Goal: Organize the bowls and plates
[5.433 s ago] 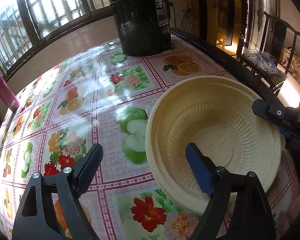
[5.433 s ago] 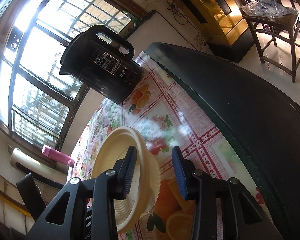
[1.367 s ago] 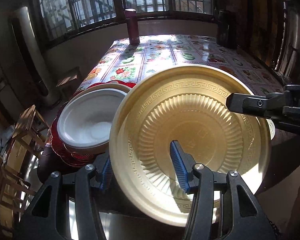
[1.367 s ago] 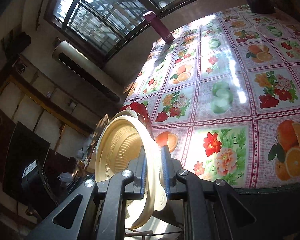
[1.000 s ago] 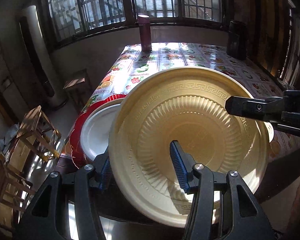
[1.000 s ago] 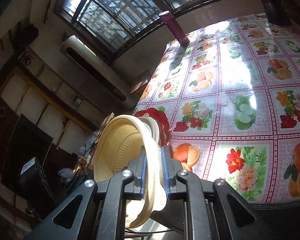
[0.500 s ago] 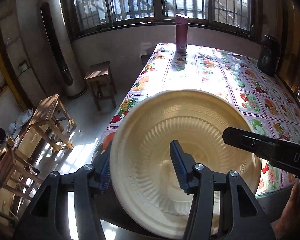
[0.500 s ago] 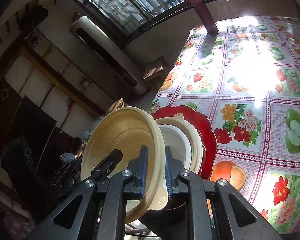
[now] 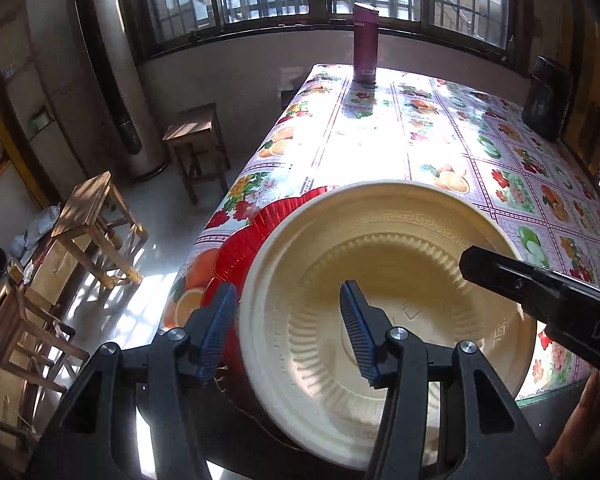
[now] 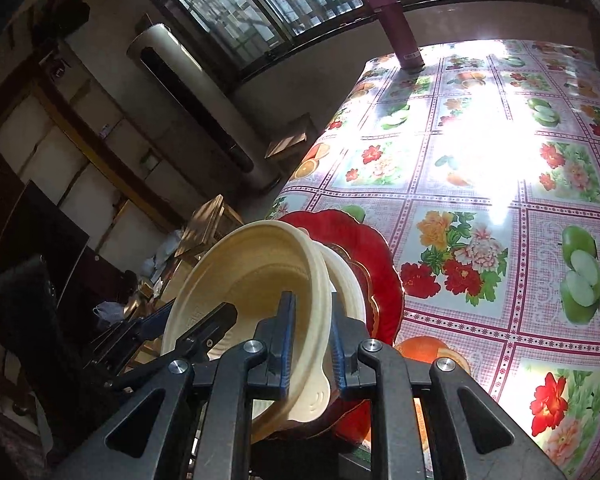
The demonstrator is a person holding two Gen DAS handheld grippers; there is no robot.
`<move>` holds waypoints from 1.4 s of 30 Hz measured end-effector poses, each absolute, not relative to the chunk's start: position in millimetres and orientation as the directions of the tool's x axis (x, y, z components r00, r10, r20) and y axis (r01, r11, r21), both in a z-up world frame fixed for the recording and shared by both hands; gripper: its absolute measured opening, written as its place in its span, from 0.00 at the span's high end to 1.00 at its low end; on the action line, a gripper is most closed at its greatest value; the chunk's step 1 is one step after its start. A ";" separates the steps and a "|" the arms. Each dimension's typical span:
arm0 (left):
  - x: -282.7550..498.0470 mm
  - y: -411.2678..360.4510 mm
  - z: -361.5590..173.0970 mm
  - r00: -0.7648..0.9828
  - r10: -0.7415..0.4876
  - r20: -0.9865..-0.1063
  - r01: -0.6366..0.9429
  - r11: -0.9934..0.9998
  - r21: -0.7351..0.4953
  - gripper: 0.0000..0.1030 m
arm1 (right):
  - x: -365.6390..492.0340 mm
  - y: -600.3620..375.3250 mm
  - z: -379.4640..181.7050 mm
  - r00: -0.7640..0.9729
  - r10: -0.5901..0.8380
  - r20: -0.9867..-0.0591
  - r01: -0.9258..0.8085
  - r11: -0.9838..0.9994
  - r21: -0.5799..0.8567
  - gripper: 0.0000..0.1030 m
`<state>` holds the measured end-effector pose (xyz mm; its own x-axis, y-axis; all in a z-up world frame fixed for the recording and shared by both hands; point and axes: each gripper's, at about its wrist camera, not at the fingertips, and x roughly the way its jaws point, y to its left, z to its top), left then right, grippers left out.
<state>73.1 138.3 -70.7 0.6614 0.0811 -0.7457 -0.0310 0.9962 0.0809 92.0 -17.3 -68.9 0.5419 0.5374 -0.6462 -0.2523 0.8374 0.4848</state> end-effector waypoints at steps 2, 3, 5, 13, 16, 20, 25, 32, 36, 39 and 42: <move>74.1 143.2 -72.8 0.665 0.092 -0.741 -0.047 0.996 0.081 0.48 | 90.6 -18.0 -67.5 0.565 0.519 -0.641 -0.261 0.850 0.458 0.75; 74.3 144.8 -74.0 0.664 0.103 -0.741 -0.057 0.995 0.087 0.47 | 89.8 -18.7 -67.0 0.575 0.513 -0.638 -0.264 0.854 0.448 0.73; 73.1 148.8 -75.7 0.666 0.137 -0.733 -0.085 0.990 0.108 0.40 | 89.3 -22.0 -65.7 0.592 0.504 -0.629 -0.267 0.859 0.437 0.61; 42.0 156.5 -65.3 0.743 0.281 -0.608 -0.202 0.960 0.196 0.20 | 68.2 -52.4 -61.2 0.666 0.496 -0.557 -0.289 0.860 0.421 0.40; 24.2 156.2 -60.0 0.770 0.322 -0.551 -0.237 0.946 0.222 0.17 | 48.0 -65.9 -55.5 0.720 0.485 -0.497 -0.316 0.866 0.387 0.20; 12.3 158.2 -57.5 0.750 0.357 -0.557 -0.272 0.934 0.232 0.17 | 19.6 -81.1 -49.7 0.764 0.480 -0.431 -0.338 0.867 0.366 0.01; -7.8 156.8 -54.1 0.751 0.395 -0.529 -0.313 0.918 0.242 0.17 | -11.1 -92.1 -46.6 0.762 0.517 -0.389 -0.386 0.846 0.367 0.01; -30.3 148.1 -43.2 0.772 0.388 -0.503 -0.331 0.922 0.202 0.17 | -48.9 -95.3 -39.4 0.762 0.559 -0.327 -0.457 0.822 0.340 0.01; -41.4 141.2 -38.4 0.772 0.410 -0.486 -0.353 0.912 0.209 0.17 | -60.5 -91.3 -40.1 0.753 0.572 -0.325 -0.479 0.816 0.325 0.00; -49.7 136.7 -35.4 0.773 0.434 -0.462 -0.377 0.901 0.216 0.17 | -66.4 -88.4 -41.7 0.746 0.580 -0.327 -0.491 0.811 0.318 0.01; -54.5 131.4 -35.0 0.781 0.429 -0.454 -0.368 0.903 0.221 0.17 | -71.7 -88.8 -41.1 0.744 0.587 -0.319 -0.501 0.806 0.316 0.01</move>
<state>-54.5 131.4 -35.0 0.7808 0.4295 -0.4537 -0.3683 0.9031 0.2210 -71.7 -88.8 -41.1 0.7437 0.5873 -0.3193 -0.5005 0.8058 0.3164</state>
